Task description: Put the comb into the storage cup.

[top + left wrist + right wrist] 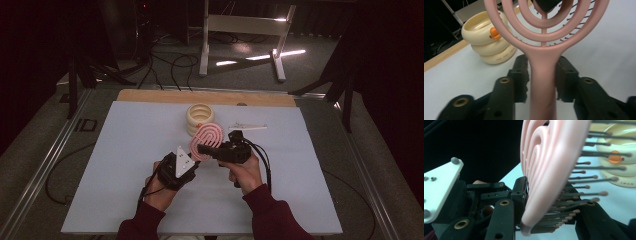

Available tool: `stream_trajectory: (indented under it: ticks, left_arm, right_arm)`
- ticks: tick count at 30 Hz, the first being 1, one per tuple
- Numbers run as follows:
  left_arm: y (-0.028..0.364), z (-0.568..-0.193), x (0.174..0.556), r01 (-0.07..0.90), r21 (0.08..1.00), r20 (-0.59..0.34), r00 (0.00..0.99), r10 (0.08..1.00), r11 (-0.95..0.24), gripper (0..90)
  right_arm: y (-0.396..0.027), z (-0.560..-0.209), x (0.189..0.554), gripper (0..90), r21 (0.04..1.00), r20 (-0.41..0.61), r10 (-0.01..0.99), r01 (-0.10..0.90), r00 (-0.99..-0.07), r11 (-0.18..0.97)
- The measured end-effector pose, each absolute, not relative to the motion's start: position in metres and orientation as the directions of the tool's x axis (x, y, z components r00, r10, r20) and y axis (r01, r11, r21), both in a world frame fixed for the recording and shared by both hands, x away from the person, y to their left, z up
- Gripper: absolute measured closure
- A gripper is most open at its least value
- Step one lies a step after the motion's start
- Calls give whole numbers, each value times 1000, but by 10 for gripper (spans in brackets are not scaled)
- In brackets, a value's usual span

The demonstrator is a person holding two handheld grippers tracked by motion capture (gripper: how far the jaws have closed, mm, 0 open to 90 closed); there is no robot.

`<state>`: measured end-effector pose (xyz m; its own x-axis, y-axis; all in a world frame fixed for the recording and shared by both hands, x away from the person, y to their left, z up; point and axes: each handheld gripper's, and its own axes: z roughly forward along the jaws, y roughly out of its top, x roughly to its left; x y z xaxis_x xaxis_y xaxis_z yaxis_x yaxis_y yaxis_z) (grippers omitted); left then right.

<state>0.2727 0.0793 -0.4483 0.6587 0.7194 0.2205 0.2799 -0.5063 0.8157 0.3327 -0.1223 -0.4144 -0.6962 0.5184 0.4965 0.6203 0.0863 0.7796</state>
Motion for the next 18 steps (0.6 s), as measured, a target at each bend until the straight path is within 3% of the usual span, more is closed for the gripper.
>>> stream_trajectory:
  ticks: [4,6,18]
  left_arm:
    - [80,-448,273,281,818,218,655,724,-502,581]
    - [82,-447,274,288,827,200,651,732,-483,491]
    - [93,-441,275,307,860,124,650,750,-408,184]
  right_arm:
    - [-122,-414,333,637,778,500,516,622,-695,84]
    - [-122,-414,333,637,780,497,523,621,-692,81]
    - [-123,-414,333,637,785,487,533,614,-693,81]
